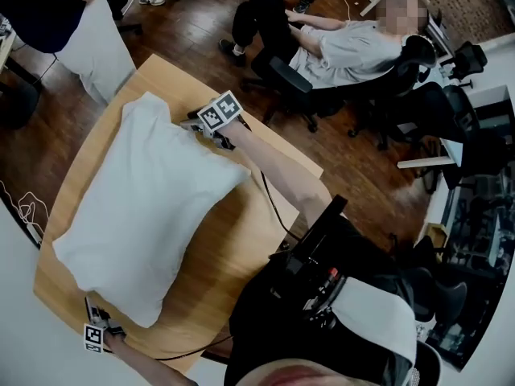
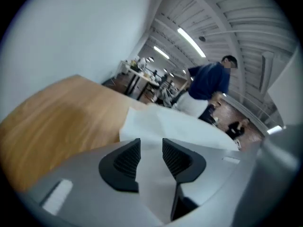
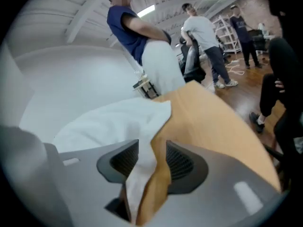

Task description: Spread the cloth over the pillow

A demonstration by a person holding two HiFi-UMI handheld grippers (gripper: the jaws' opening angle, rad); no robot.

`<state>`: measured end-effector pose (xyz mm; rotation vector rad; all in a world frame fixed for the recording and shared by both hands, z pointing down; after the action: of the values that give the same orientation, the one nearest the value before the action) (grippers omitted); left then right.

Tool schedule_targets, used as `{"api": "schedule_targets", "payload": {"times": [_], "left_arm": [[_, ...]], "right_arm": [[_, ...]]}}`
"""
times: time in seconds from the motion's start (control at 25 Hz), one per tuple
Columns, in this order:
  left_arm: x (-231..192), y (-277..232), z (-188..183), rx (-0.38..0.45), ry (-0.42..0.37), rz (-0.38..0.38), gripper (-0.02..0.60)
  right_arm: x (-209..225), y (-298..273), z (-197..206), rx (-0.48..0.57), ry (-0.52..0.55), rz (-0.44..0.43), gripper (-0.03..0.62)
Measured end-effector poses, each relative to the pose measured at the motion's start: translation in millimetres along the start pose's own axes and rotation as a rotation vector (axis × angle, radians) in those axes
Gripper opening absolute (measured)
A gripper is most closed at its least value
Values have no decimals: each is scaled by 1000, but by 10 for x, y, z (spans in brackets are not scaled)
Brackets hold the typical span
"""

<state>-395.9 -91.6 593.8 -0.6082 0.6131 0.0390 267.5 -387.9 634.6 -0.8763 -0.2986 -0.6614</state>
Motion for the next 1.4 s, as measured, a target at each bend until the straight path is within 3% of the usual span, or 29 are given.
{"api": "schedule_targets", "payload": {"times": [0.08, 0.12, 0.24, 0.36, 0.44, 0.48, 0.52, 0.6, 0.68, 0.76, 0.84, 0.88, 0.96, 1.04, 1.12, 1.2, 1.28, 1.4], "left_arm": [[265, 11, 454, -67, -9, 81, 141], [368, -5, 608, -77, -3, 104, 105], [451, 33, 813, -45, 34, 79, 20], [310, 200, 885, -48, -20, 97, 15], [108, 211, 865, -64, -10, 30, 15], [151, 169, 805, -60, -7, 23, 15], [305, 142, 707, -38, -30, 63, 15], [889, 299, 474, 27, -165, 230, 16], [1491, 597, 450, 22, -321, 365, 15], [1845, 530, 714, -76, -418, 453, 15], [1759, 376, 1051, -215, -480, 425, 17], [1550, 422, 1204, -262, -472, 373, 16], [1113, 609, 1476, -269, -343, 302, 11], [863, 724, 1777, -235, -168, 308, 2], [724, 863, 2017, -224, -86, 307, 2], [549, 1062, 2163, -220, -60, 265, 2], [341, 1279, 2144, -174, -104, 183, 2], [212, 1532, 1740, 36, -115, 108, 2]], "right_arm": [[-243, -67, 368, -56, -21, -77, 155], [-356, -70, 475, -52, -36, -108, 102], [-499, 20, 663, -23, -47, -124, 44], [-414, 229, 822, -14, -33, -49, 50], [-288, 601, 780, 46, -26, 30, 62], [-233, 842, 725, 90, -21, 69, 63], [-196, 1091, 665, 135, -15, 103, 61], [-226, 1535, 576, 210, 14, 145, 61], [-461, 1790, 607, 232, 79, 136, 61], [-764, 1884, 758, 207, 165, 117, 61], [-1063, 1710, 945, 147, 255, 95, 62], [-1207, 1548, 1038, 110, 294, 81, 62], [-1424, 1239, 1218, 43, 339, 56, 63], [-1469, 1149, 1389, 14, 315, 46, 63], [-1410, 1283, 1530, 12, 287, 63, 61], [-1376, 1430, 1631, 10, 293, 82, 63], [-1315, 1569, 1717, 17, 288, 105, 63], [-1129, 1822, 1799, 53, 238, 173, 63]]}}
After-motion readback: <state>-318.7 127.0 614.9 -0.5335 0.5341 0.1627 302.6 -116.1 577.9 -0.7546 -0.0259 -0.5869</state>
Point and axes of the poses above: the fingertips, and each gripper's own axes: y backward along the fingers, x to its right, z out of its underside, the point moved 1 cm from there along y, backward along the fingers, and after that the axes turned 3 degrees about z, right-handed, at the moved point
